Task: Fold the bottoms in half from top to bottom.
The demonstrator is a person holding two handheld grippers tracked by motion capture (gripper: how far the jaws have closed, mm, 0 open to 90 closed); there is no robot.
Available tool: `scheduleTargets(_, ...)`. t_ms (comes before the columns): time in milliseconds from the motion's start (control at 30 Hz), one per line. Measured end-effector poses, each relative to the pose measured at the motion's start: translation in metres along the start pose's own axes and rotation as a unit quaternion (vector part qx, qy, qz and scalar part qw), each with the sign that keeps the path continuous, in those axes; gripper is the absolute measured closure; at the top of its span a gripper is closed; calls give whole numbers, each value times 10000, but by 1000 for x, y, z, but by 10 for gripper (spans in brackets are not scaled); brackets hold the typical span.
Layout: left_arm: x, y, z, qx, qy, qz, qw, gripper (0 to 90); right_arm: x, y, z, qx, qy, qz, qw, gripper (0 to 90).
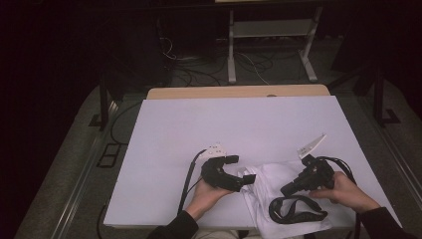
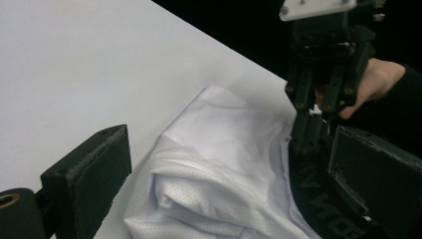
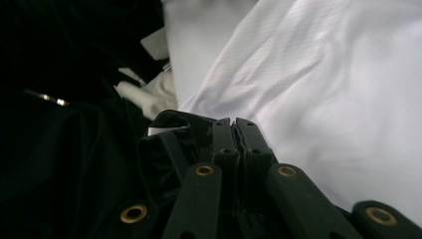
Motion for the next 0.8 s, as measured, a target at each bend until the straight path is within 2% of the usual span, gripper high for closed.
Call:
scheduleTargets(200, 1, 2, 1, -31, 13, -15, 10000, 22, 11, 15, 10, -100, 310, -204, 9993, 864)
scheduleTargets(300, 2, 4, 0, -63, 20, -38, 10000, 22, 17, 20, 14, -140, 415, -227, 9988, 863)
scheduleTargets(633, 5, 10, 2, -172, 98, -28, 9998, 23, 33, 24, 24, -152, 681, -284, 9972, 865)
scheduleTargets(800, 5, 12, 4, -215, 108, -44, 9997, 22, 38, 23, 29, -76, 850, -322, 9958, 870)
Point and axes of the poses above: each handheld gripper's, and its own axes: z roughly forward along the jaws, x roughly out of its underside, y roughly to its left, the point moved 7 cm from there along z, roughly forward along the jaws, and after that the axes turned 2 degrees about -y, right-handed, at the moved point
